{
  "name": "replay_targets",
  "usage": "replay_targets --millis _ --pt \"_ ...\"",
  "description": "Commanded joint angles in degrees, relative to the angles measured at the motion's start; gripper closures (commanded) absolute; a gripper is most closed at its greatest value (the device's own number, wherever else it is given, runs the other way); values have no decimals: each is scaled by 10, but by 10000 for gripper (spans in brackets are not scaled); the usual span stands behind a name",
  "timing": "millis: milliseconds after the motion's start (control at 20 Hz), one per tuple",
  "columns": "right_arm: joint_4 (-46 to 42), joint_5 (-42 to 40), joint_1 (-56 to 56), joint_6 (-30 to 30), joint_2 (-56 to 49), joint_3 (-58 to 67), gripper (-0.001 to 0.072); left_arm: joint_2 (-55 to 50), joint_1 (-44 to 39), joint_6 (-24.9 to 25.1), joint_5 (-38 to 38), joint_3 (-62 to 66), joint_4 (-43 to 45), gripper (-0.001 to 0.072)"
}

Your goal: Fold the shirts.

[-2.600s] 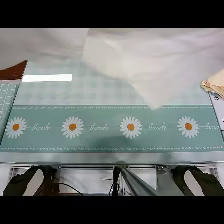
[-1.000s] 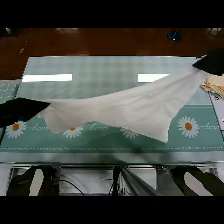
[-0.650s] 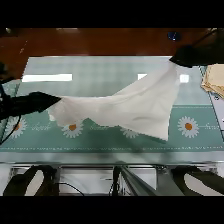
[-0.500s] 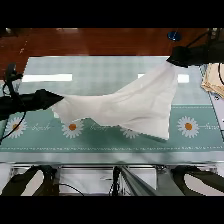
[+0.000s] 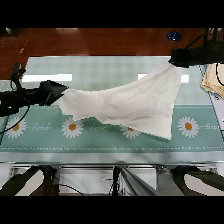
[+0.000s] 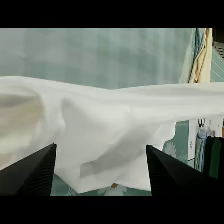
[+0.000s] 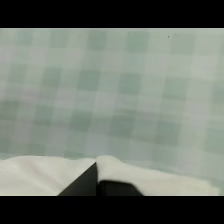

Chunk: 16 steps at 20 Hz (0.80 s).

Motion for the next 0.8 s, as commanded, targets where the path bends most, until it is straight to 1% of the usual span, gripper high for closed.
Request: replay_targets --millis 0,250,350,450,550,750 --pt "-9 -1 0 -6 -1 0 692 -4 2 1 -11 10 -8 24" --pt "-81 -9 0 -9 -1 0 692 -4 32 1 -19 47 -8 24" --pt "-85 -14 0 -9 -1 0 692 -5 34 1 -35 49 -5 25" --pt "-85 -25 0 -8 -1 0 692 -5 34 1 -66 48 11 25" --pt "-83 -31 0 -5 -2 0 692 -5 32 1 -93 48 42 25" --pt "-83 -31 0 -2 -2 0 692 -7 -13 -1 -95 48 183 24"
